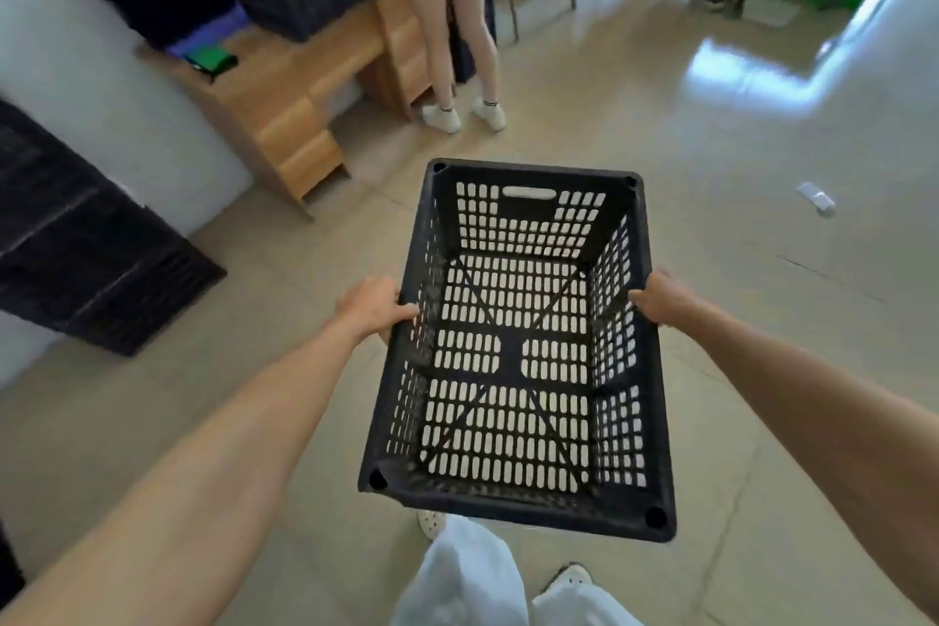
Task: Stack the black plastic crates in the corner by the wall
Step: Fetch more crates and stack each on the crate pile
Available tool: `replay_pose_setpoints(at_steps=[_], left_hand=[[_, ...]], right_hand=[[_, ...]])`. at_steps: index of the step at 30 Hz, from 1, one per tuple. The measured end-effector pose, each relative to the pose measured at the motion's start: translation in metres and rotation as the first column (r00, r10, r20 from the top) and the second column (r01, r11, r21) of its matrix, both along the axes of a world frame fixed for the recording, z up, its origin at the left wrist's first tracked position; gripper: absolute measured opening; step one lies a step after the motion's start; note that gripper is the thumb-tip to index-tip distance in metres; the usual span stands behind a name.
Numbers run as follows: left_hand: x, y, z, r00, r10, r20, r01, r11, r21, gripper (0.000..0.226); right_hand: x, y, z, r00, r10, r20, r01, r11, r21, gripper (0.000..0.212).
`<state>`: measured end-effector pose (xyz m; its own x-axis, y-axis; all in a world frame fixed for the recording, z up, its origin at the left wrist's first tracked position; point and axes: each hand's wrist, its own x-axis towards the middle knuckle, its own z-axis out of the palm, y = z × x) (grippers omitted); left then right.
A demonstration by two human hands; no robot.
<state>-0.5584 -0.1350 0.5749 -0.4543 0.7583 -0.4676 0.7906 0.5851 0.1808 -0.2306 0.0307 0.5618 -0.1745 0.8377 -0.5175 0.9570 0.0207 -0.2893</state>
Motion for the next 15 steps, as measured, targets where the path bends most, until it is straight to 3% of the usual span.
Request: replay_pose_setpoints(at_steps=[5,7,10,14,15], left_hand=[[-0.1,-0.1,0.009,0.963,0.267,0.046,-0.269,0.962,0.053,0.034],[-0.142,-0.143,0.012,0.93,0.363,0.048,-0.366,0.928,0.072,0.033],[-0.209,-0.205,0.021,0.889,0.458,0.007,-0.458,0.887,0.057,0.034],[-0.298,-0.269,0.05,0.838,0.544,-0.031,-0.538,0.835,0.111,0.04],[-0.32,-0.283,0.057,0.824,0.565,-0.05,-0.555,0.822,0.128,0.042]], right_hand=[[-0.156,-0.021,0.014,0.959,0.282,-0.021,-0.281,0.959,0.037,0.02],[-0.223,-0.036,0.017,0.928,0.372,-0.032,-0.37,0.927,0.07,0.031],[-0.326,-0.068,0.029,0.85,0.526,-0.011,-0.523,0.848,0.089,0.035],[-0.459,-0.105,0.043,0.736,0.676,-0.025,-0.667,0.732,0.14,0.013],[-0.491,-0.112,0.044,0.701,0.712,-0.037,-0.701,0.698,0.149,0.021]])
